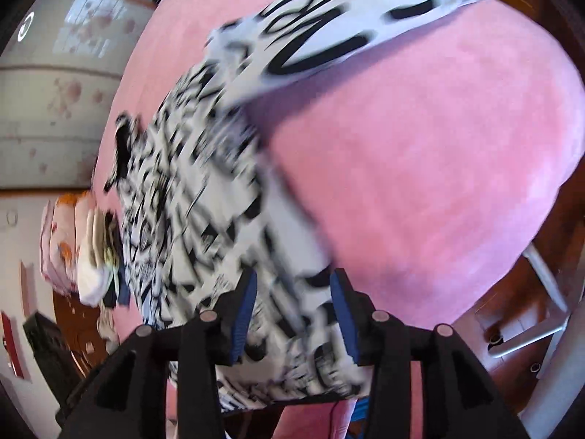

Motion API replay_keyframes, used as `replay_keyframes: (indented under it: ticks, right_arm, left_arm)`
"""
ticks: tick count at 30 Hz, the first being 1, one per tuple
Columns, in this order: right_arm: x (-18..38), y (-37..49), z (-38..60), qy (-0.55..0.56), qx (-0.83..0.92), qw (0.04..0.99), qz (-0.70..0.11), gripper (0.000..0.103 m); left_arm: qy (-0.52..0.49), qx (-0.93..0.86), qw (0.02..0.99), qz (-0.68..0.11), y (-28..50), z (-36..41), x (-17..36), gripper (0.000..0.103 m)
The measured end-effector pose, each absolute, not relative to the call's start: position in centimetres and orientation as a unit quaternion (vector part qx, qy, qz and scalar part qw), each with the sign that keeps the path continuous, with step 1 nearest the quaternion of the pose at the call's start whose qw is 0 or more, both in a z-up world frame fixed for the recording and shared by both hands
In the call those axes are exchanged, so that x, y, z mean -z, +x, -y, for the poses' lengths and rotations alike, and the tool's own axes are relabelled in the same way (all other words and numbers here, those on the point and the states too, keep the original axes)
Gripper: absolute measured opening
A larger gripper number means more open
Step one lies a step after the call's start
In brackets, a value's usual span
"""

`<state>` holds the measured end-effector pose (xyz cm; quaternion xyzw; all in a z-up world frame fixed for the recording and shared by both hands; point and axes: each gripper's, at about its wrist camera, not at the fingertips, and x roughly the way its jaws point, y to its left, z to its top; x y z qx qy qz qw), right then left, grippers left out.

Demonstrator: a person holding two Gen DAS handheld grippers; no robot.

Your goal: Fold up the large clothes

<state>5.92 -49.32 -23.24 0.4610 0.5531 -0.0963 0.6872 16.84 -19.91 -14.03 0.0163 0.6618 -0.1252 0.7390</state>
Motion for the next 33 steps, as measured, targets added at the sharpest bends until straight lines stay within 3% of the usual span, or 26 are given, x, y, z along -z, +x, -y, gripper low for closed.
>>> replay_keyframes:
  ticks: [15,23,33]
  right_arm:
    - [26.9,4.0,67.6,0.580,0.201,0.657,-0.438,0.042]
    - [30.0,4.0,72.8,0.674,0.237,0.607,-0.348,0.042]
    - [32.2,5.2,75.2,0.710,0.254,0.587,-0.296,0.042]
  left_arm:
    - [0.061,0.149,0.716,-0.680,16.3,32.3,15.8,0.084]
    - [0.069,0.145,0.705,-0.691,17.2,35.0,17.3,0.084]
    - [0.068,0.147,0.705,-0.691,18.6,36.6,17.4,0.084]
